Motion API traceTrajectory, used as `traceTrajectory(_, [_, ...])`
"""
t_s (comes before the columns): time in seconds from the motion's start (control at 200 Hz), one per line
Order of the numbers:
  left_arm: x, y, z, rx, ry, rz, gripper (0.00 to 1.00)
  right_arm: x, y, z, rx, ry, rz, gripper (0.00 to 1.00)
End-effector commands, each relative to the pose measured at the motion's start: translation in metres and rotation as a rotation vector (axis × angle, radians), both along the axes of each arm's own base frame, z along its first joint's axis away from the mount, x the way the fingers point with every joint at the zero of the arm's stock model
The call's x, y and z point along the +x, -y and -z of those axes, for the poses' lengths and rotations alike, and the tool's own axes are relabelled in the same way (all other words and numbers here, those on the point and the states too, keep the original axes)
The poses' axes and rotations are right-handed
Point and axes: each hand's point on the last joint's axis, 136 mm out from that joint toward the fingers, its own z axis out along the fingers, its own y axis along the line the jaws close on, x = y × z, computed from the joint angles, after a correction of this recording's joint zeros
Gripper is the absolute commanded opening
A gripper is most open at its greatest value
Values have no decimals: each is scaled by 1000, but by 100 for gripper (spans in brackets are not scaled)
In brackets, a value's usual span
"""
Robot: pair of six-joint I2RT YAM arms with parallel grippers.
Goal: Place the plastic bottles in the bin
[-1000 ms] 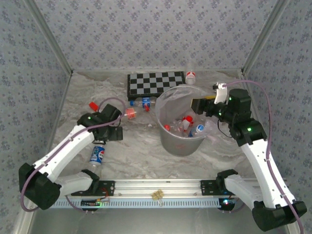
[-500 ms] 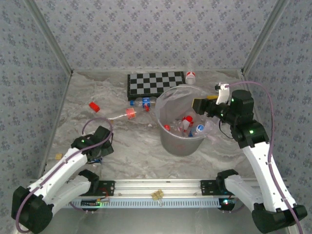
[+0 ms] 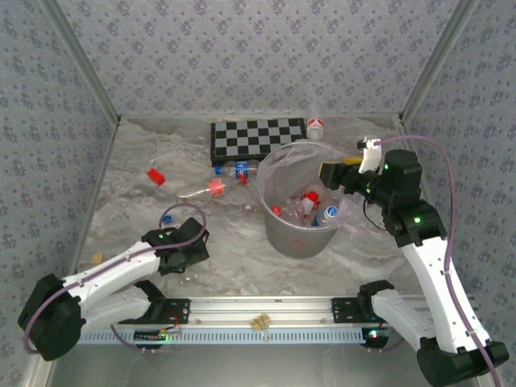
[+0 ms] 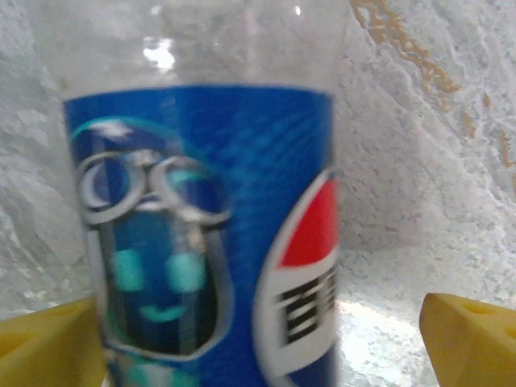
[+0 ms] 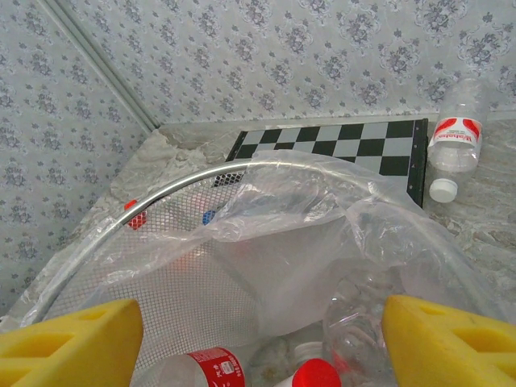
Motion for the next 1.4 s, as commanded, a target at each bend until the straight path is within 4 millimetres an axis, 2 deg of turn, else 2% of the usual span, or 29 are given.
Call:
traceTrajectory(0.0, [-6,6,9,-39,-3,-61,91,3,1,-9,0,20,8,80])
traceTrajectory(0.205, [-16,28,16,-86,-11,-52,87,5,0,-8,7,17,7,80])
traceTrajectory(0.285, [-17,45,16,-115,-3,-32,85,5,-1,-9,11,16,0,80])
traceTrajectory(0.385, [-17,50,11,-84,-4,-5,67,4,-1,-10,6,18,1,80])
traceTrajectory(0.475, [-12,54,-1,-69,10,24,58,5,-2,-11,7,18,-4,80])
traceTrajectory(0.59, [2,62,-35,-55,67,86,50,4,-5,-18,9,21,-25,80])
traceTrajectory(0.685, [21,74,-83,-47,164,179,47,2,-10,-22,5,12,-45,81])
traceTrajectory(0.7, [24,76,-92,-45,184,198,47,1,-11,-34,10,34,-50,81])
traceTrajectory(0.77, [42,91,-130,-42,286,310,44,-1,-17,-45,25,31,-77,82])
traceTrajectory(0.905, [76,126,-195,-73,499,503,31,1,-44,-60,131,-41,-187,85])
traceTrajectory(1.025, [84,150,-245,-140,624,630,20,6,-81,-70,173,-109,-343,87])
traceTrajectory(1.119, [79,164,-269,-208,694,719,11,3,-117,-84,138,-71,-435,97])
traceTrajectory(1.179, [74,174,-275,-259,737,764,0,1,-139,-91,116,-44,-490,100])
traceTrajectory(1.284, [68,182,-282,-294,773,817,0,8,-167,-96,111,-46,-531,100])
traceTrajectory(1.394, [62,183,-286,-287,791,854,0,26,-176,-95,107,-55,-479,100])
